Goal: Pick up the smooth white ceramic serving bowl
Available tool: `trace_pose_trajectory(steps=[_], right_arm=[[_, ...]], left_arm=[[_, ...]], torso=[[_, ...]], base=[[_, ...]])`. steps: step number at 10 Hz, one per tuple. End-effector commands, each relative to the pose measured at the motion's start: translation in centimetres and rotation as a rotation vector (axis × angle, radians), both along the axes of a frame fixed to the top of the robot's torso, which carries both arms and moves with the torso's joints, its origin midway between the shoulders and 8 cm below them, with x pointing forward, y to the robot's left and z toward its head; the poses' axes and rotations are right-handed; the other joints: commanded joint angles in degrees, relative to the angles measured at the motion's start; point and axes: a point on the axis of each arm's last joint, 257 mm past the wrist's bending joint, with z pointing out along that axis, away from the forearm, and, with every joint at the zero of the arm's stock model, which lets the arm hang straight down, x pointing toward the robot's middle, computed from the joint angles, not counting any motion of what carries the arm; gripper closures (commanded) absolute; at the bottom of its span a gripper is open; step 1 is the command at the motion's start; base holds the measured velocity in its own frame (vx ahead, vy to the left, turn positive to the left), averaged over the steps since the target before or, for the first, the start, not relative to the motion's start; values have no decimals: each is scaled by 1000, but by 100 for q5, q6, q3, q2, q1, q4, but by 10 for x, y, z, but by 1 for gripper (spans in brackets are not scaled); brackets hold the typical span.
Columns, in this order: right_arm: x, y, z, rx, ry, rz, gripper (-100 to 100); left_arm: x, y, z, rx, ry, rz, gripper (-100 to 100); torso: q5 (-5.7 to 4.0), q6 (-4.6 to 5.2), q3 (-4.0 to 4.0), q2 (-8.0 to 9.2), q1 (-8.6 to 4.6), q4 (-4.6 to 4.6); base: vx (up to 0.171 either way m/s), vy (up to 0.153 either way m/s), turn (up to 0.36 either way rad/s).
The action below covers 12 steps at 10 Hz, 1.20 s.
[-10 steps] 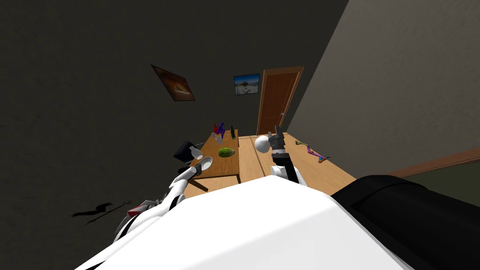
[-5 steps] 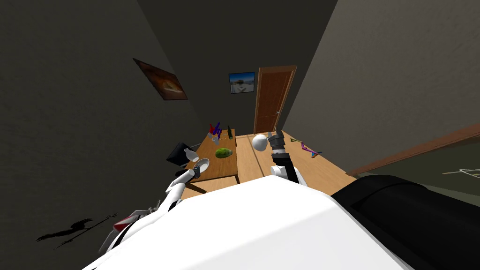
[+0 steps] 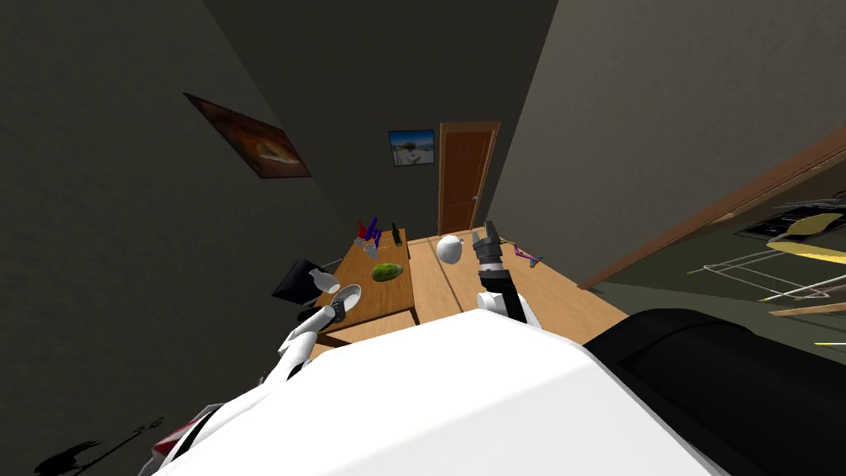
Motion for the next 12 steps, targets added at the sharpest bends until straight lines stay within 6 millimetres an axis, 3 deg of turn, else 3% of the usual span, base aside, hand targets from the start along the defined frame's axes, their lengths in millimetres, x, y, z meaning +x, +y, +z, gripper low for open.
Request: trace_pose_trajectory(steps=[1, 3, 4, 7, 8, 9, 12], right_arm=[[0, 0, 0, 0, 0, 0, 0], [0, 0, 0, 0, 0, 0, 0], [0, 0, 0, 0, 0, 0, 0], [0, 0, 0, 0, 0, 0, 0], [0, 0, 0, 0, 0, 0, 0], [0, 0, 0, 0, 0, 0, 0], [0, 0, 0, 0, 0, 0, 0]], left_arm=[[-18, 20, -3, -3, -1, 58, -100], [-42, 45, -5, 0, -3, 126, -100], [-42, 45, -5, 0, -3, 126, -100], [-66, 71, -6, 5, -6, 192, -100], [-61, 64, -8, 3, -3, 175, -100], [-62, 65, -8, 3, -5, 179, 100], [-63, 64, -10, -4, -2, 183, 100]], torso=[[0, 0, 0, 0, 0, 0], [1, -2, 4, 7, 4, 2], [1, -2, 6, 10, 7, 2], [0, -7, -2, -4, 1, 0], [0, -4, -2, -4, 2, -1], [0, -7, -4, -8, 2, -1], [-12, -3, -6, -12, -9, -1]], base=[[-46, 19, -347], [-53, 21, -352], [-38, 22, -96], [-24, 5, -171], [-13, 7, -43], [-3, 0, 11], [0, 0, 0]])
